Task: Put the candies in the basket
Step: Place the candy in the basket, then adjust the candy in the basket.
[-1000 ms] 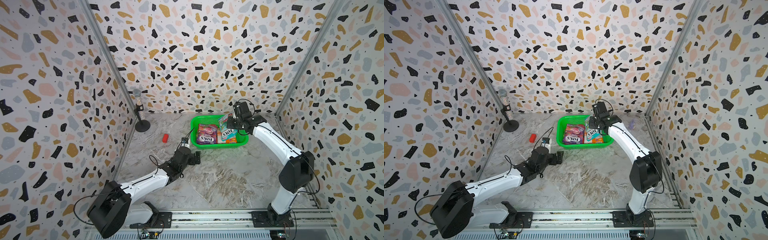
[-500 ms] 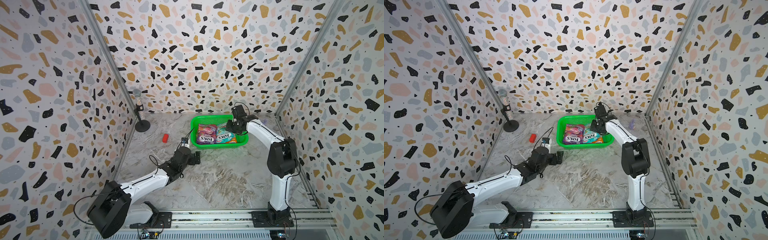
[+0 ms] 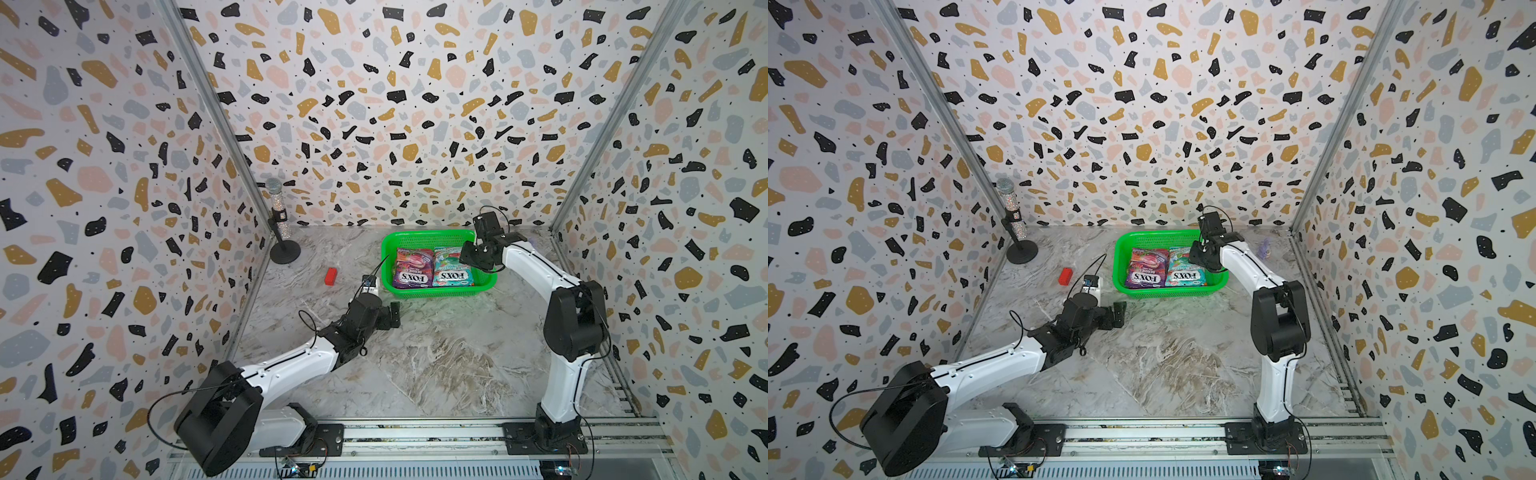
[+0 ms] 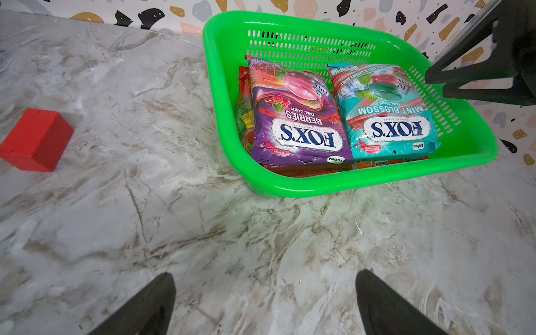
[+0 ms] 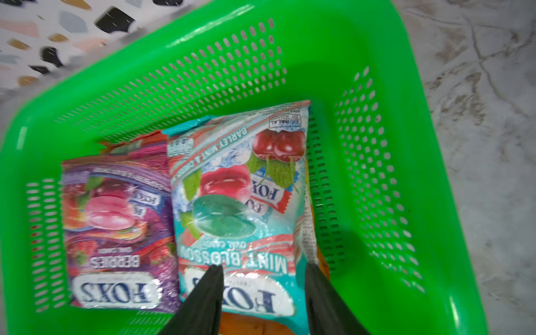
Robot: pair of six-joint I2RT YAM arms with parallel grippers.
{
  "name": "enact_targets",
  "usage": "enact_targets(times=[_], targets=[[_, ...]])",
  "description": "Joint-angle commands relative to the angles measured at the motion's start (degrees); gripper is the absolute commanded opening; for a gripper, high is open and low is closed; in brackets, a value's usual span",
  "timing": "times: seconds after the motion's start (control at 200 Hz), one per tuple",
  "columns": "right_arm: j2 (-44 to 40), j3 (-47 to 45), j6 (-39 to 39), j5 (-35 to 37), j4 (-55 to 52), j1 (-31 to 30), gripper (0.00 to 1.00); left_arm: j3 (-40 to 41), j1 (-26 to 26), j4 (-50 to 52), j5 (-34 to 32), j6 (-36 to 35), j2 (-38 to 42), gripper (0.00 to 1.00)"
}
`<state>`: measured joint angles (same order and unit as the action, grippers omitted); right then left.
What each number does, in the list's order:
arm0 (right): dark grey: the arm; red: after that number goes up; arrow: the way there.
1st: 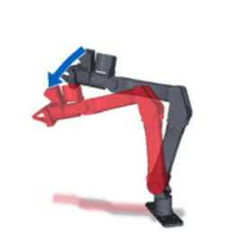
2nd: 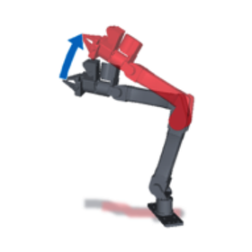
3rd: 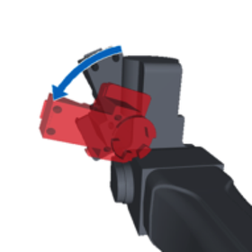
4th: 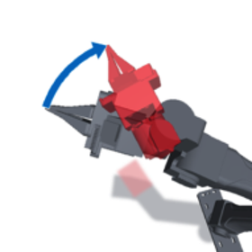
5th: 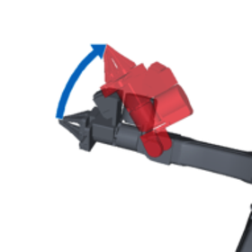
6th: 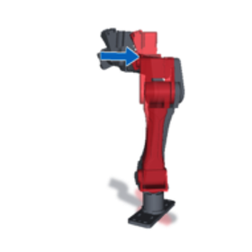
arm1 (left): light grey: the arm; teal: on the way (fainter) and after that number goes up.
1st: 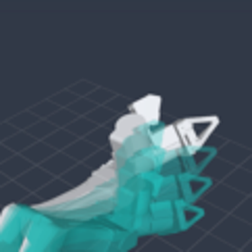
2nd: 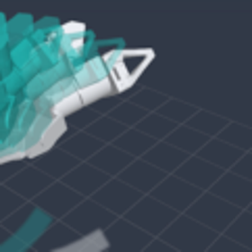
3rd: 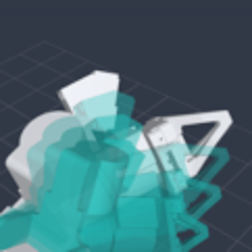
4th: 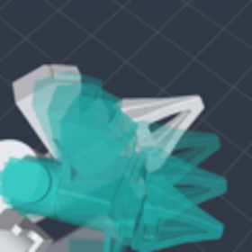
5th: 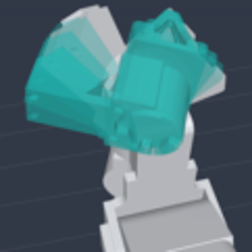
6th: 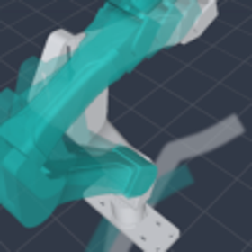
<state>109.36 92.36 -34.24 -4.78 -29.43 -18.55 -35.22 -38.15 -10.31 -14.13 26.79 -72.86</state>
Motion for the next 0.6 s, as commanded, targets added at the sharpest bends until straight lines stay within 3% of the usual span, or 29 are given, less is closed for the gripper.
enact_targets(times=[0.0, 0.155, 0.426, 0.596], targets=[[-4.2, -2.7, -1.9, -10.3, 12.9, 0.0, 0.55, -1.4, 0.1, 0.1, -1.6, 0.5, -0.3, 1.0], [4.7, 2.8, -0.2, -19.8, 12.4, 0.0, 0.57, -0.9, 0.1, 0.5, -3.3, 0.8, 0.8, 1.0], [13.4, 2.9, 1.6, -18.7, 8.8, 0.6, 0.57, -0.6, 0.1, 0.5, -4.0, 1.0, 1.6, 1.0], [11.2, 4.6, 2.4, -20.9, 7.4, 0.7, 0.57, -0.6, 0.1, 0.5, -4.0, 1.1, 1.9, 1.0]])
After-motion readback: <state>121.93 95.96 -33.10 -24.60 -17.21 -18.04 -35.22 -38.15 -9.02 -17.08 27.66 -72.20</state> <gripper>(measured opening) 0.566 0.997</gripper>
